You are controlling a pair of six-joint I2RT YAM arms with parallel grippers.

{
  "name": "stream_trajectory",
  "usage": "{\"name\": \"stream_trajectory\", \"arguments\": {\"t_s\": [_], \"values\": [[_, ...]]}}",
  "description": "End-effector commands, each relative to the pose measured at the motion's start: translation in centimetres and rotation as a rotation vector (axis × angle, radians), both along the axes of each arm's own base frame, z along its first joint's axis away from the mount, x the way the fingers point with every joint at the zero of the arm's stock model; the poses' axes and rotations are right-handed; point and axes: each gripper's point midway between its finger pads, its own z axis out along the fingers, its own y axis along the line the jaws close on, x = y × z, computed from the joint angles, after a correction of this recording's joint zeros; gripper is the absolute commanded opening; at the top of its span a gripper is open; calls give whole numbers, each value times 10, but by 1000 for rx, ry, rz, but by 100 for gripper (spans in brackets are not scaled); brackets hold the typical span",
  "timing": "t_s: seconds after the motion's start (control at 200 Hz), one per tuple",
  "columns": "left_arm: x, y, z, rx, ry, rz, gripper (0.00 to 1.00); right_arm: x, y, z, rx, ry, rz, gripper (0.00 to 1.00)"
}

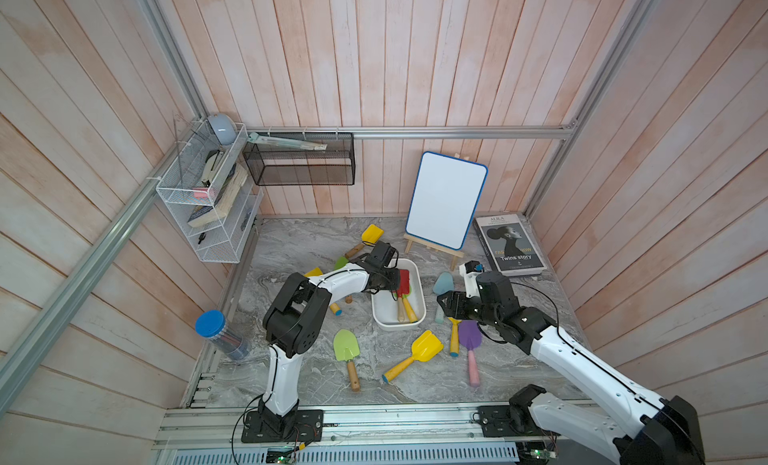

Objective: Put the shovel into the storage box
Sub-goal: Place the shovel in the storage box.

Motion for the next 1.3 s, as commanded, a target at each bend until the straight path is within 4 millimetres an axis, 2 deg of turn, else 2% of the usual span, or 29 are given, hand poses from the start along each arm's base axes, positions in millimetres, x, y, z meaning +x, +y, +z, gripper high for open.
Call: {"name": "stream_trajectory", "arguments": {"t_s": [0.0,0.095,0.26,0.38,0.555,0.69,0.855,1.08,1.205,1.295], "values": [[5,-3,6,31,-17,1,45,0,0,2,6,-14,11,63],[7,-4,11,55,-30,7,49,-1,-1,2,7,-14,5,63],[10,-4,21,81,-46,18,50,-1,-7,-4,-11,11,-29,63],[11,-6,40,70,-82,28,51,-3,-18,-16,-57,61,-82,63],[7,-9,78,32,-150,27,58,-13,-43,-41,-142,170,-199,63],[-2,-16,113,-29,-206,6,64,-32,-62,-64,-214,286,-267,63],[-19,-25,156,-134,-265,-31,68,-63,-69,-88,-249,394,-304,62],[-45,-29,212,-294,-348,-93,76,-98,-77,-104,-302,479,-365,62],[-58,-27,233,-350,-377,-118,80,-113,-82,-108,-319,499,-397,62],[-65,-27,240,-370,-381,-133,81,-122,-83,-112,-317,515,-405,61]]}}
